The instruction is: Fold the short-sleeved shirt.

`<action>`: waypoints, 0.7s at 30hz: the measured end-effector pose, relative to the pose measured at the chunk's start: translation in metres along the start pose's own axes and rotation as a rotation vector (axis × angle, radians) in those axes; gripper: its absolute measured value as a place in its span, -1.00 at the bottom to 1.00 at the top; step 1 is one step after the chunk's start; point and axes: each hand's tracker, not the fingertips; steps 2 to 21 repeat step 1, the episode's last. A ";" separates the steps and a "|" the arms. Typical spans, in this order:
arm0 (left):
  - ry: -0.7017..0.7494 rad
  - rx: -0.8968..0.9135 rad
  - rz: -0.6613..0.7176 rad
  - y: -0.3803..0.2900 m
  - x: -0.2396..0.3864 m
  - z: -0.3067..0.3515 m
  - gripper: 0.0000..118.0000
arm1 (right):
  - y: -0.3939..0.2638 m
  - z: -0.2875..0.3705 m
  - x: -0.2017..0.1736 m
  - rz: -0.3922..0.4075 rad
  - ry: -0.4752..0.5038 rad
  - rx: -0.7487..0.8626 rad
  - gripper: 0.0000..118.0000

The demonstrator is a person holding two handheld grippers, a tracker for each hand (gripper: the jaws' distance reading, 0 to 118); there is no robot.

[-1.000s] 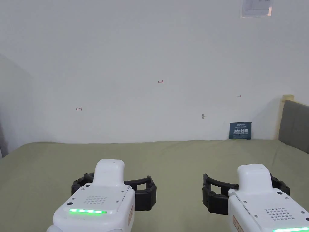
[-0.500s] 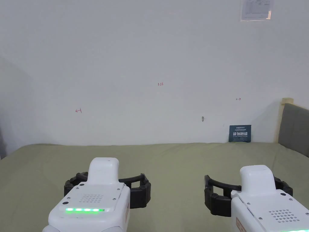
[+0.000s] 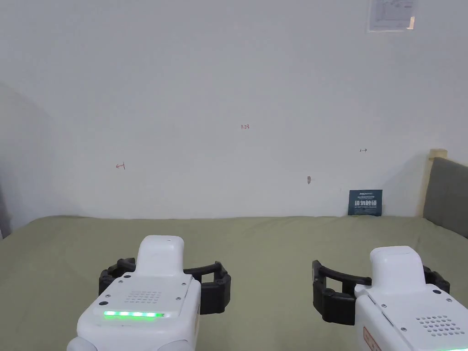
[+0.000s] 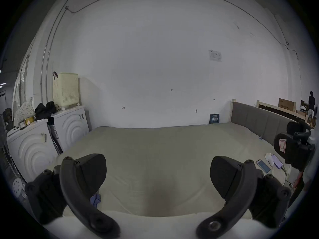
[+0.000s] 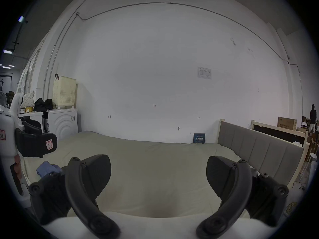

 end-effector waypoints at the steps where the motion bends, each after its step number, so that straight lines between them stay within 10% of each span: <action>1: -0.001 0.007 0.004 0.000 0.000 0.000 1.00 | 0.000 0.000 0.000 0.000 -0.002 -0.001 0.90; 21: -0.001 0.007 0.004 0.000 0.000 0.000 1.00 | 0.000 0.000 0.000 0.000 -0.002 -0.001 0.90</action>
